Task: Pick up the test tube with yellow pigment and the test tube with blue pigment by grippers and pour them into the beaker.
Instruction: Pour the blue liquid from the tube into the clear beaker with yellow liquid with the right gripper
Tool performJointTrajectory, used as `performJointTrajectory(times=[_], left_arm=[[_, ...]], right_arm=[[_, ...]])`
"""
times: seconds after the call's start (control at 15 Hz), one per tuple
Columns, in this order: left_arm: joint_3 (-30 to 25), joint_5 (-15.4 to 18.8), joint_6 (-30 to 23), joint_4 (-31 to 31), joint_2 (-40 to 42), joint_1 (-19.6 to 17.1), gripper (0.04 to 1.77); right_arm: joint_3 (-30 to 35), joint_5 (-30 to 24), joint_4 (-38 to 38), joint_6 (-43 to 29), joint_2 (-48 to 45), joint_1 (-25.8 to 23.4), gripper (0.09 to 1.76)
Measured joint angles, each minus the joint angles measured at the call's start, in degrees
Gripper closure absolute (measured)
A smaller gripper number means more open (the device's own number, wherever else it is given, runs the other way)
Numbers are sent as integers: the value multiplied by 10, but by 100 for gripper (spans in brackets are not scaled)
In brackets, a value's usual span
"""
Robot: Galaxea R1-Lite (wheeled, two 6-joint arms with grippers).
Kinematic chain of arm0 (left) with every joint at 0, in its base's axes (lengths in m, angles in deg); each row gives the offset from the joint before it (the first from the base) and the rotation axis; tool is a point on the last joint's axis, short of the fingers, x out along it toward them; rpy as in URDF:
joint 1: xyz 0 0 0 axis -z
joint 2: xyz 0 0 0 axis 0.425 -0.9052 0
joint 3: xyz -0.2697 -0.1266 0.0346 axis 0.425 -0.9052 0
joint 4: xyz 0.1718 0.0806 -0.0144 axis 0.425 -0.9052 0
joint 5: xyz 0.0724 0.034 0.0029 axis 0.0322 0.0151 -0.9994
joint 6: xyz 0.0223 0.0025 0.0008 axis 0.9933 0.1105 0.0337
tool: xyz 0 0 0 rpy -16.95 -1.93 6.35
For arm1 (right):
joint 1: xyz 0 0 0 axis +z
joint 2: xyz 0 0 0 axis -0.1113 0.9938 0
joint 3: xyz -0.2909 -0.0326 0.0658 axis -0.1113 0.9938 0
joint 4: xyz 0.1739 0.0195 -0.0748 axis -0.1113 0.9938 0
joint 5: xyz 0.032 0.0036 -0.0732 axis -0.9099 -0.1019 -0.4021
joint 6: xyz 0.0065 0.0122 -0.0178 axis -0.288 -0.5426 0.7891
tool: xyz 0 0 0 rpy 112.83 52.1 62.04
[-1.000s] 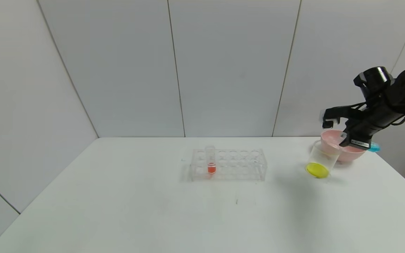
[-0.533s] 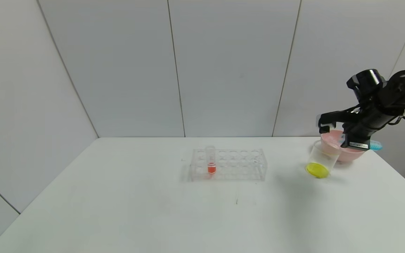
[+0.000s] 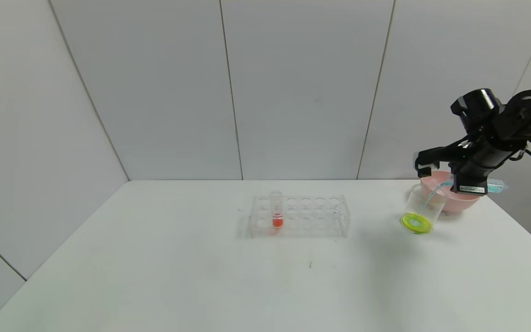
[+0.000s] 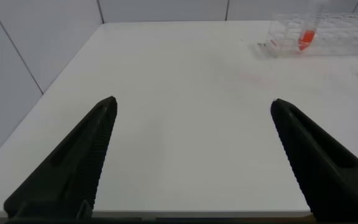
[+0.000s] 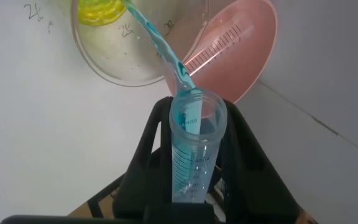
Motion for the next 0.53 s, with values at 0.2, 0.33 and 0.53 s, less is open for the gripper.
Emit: performJointTrajectory(times=[0.2,0.33,0.53], left_arm=[[0,0,0,0,0,0,5],[0,0,0,0,0,0,5],[0,0,0,0,0,0,5]], right_arm=[[0,15,1,14,-3,0,134],[0,26,4,24,-6,2,134],[0,53,7,39,-10,11,134]])
